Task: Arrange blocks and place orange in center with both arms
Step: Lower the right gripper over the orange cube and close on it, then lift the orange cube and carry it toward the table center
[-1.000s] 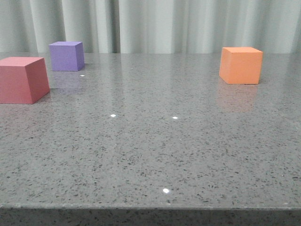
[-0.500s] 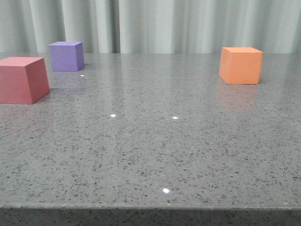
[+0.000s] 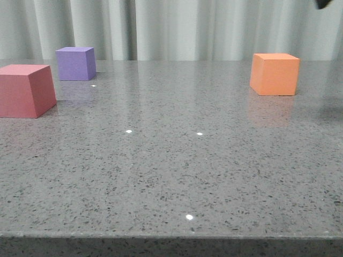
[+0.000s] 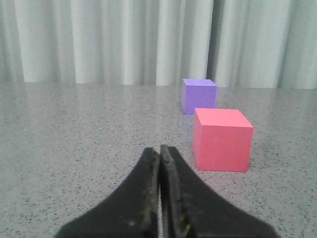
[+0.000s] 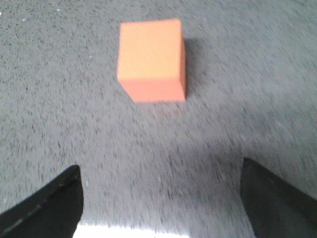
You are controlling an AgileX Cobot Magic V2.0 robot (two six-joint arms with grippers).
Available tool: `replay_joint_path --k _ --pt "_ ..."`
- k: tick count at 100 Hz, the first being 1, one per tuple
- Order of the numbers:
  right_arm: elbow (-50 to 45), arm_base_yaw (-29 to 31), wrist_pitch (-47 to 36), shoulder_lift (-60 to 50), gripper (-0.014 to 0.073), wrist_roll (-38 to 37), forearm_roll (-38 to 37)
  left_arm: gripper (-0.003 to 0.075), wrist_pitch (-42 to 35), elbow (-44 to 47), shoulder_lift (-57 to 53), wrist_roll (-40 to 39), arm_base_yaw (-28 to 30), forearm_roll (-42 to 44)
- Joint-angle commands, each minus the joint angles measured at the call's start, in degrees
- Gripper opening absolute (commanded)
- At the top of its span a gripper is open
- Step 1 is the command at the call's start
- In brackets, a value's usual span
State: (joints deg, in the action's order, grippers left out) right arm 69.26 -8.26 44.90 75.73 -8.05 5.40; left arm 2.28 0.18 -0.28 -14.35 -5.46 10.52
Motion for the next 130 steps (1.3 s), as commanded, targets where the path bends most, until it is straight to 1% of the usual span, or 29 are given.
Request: replay_joint_path --k 1,20,34,54,74,81,93,100,112,130 --pt "6.2 -1.0 -3.5 3.6 0.0635 0.6 -1.7 -0.0019 -4.2 2.4 -1.7 -0.3 0.2 -0.1" --pt "16.5 -2.8 -3.2 13.3 0.0635 0.6 -2.4 -0.0019 -4.2 2.4 -1.7 -0.3 0.2 -0.1" --pt "21.2 -3.5 -3.1 19.3 0.0635 0.6 -3.3 -0.0019 -4.2 2.4 -1.7 -0.3 0.2 -0.1" --pt "23.7 -3.5 -3.0 25.8 0.0635 0.6 -5.4 -0.0019 -4.2 2.4 -1.7 -0.3 0.2 -0.1" --pt "23.8 -3.5 -2.9 28.6 0.0630 0.6 -5.9 -0.0019 -4.2 2.4 -1.7 -0.3 0.2 -0.1" --pt "23.8 -3.5 -2.8 28.8 0.0582 0.6 -5.9 -0.0019 -4.2 2.4 -1.7 -0.3 0.2 -0.1" --pt "23.9 -3.5 -2.4 28.8 0.0419 0.6 -5.9 -0.0019 -4.2 2.4 -1.7 -0.3 0.2 -0.1" --pt "24.0 -3.5 -2.0 28.7 0.0359 0.6 -5.9 -0.0019 -4.2 2.4 -1.7 -0.3 0.2 -0.1" --pt "24.0 -3.7 -1.3 27.8 0.0356 0.1 -5.4 -0.0019 -4.2 2.4 -1.7 -0.3 0.2 -0.1" --pt "26.2 -6.2 -1.0 26.0 0.0356 -5.3 -5.4 -0.0019 -4.2 2.4 -1.7 -0.3 0.2 -0.1"
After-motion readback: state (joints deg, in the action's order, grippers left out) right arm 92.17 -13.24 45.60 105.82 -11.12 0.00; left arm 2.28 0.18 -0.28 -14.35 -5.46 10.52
